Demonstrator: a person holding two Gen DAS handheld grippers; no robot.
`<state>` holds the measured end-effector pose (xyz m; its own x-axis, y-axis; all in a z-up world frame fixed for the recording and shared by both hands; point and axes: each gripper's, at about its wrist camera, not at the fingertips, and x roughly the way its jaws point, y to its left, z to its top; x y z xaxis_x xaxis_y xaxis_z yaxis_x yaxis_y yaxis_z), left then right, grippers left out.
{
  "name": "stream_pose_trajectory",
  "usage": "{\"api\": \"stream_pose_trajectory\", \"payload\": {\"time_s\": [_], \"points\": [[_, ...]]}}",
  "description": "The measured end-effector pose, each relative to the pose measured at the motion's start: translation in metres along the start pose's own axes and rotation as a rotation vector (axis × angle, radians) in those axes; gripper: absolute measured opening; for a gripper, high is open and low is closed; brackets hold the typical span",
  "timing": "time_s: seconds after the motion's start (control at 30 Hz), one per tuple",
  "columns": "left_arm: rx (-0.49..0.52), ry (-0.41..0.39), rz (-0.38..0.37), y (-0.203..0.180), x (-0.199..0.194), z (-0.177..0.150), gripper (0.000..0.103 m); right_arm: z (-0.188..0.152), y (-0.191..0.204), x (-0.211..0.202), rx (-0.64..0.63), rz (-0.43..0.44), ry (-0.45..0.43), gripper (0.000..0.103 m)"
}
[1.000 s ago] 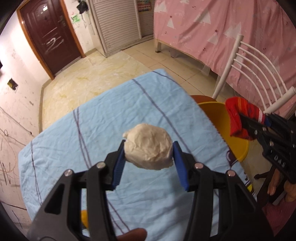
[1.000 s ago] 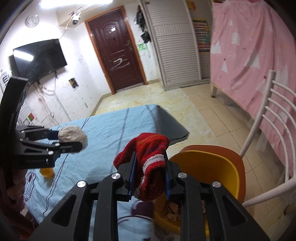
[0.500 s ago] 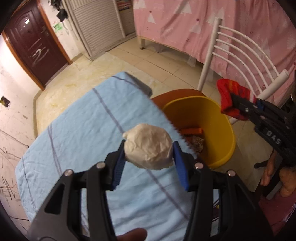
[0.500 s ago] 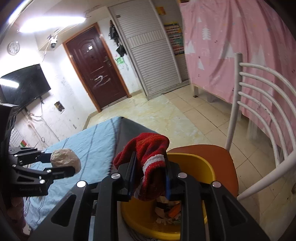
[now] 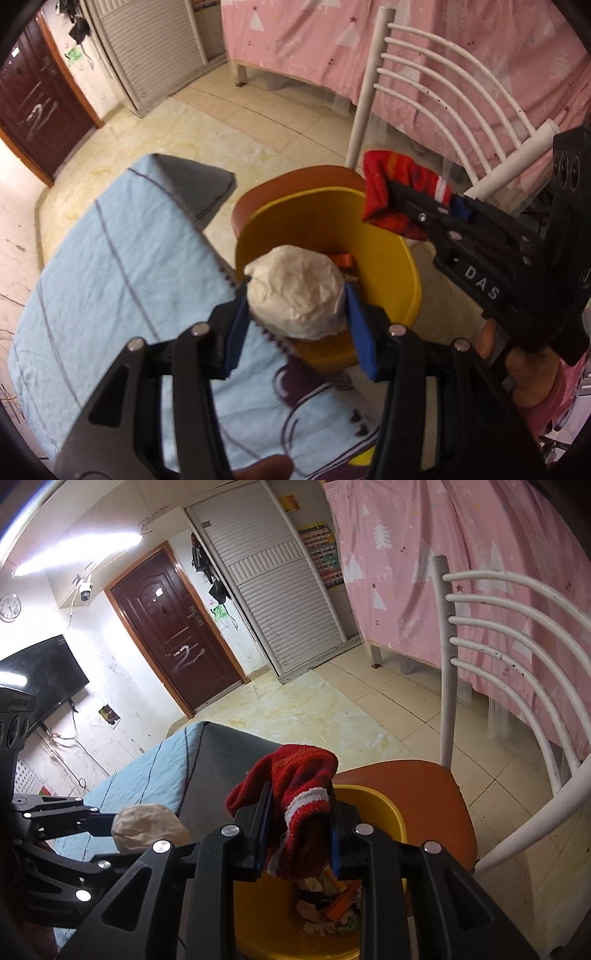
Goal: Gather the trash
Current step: 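Carry both items over the yellow bin and open both tools to drop them, then move both tools back over the bed toward the yellow cup and blue cloth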
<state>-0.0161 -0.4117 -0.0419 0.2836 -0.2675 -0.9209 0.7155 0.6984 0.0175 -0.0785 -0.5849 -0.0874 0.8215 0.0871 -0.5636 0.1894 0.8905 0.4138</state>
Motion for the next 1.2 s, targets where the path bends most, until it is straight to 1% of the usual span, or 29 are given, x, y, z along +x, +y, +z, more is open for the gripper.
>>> {"api": "stream_pose_trajectory", "payload": {"time_s": [0.13,0.2,0.23,0.3,0.37,0.4,0.47,0.57,0.87,1.0,1.2], "points": [[0.021,0.002,0.027,-0.007,0.010,0.006,0.050,0.000,-0.005,0.003,0.007,-0.002,0.005,0.019],[0.016,0.007,0.026,-0.008,0.014,0.008,0.068,0.001,-0.007,0.006,0.011,-0.004,0.011,0.021],[0.015,0.005,0.027,-0.008,0.014,0.009,0.071,0.001,-0.006,0.007,0.013,-0.005,0.014,0.024],[0.023,0.004,0.040,-0.008,0.015,0.010,0.071,0.001,-0.004,0.010,0.006,-0.017,0.021,0.027],[0.027,0.001,0.056,-0.007,0.015,0.009,0.071,0.000,-0.002,0.011,0.000,-0.015,0.025,0.032],[0.025,0.001,0.060,-0.007,0.015,0.009,0.071,0.000,0.000,0.011,-0.003,-0.012,0.027,0.033],[0.011,0.004,0.057,-0.001,0.014,0.008,0.071,0.000,0.004,0.011,-0.011,-0.010,0.028,0.041],[-0.011,0.004,0.057,0.009,0.008,0.005,0.071,0.002,0.009,0.009,-0.022,-0.008,0.024,0.049],[-0.068,-0.038,0.050,0.038,-0.021,-0.014,0.071,0.009,0.032,-0.002,-0.062,-0.012,0.010,0.053],[-0.098,-0.067,0.049,0.056,-0.038,-0.025,0.071,0.013,0.051,-0.006,-0.093,-0.008,0.007,0.054],[-0.152,-0.110,0.049,0.085,-0.061,-0.045,0.071,0.012,0.085,-0.006,-0.146,0.007,0.014,0.061]]}}
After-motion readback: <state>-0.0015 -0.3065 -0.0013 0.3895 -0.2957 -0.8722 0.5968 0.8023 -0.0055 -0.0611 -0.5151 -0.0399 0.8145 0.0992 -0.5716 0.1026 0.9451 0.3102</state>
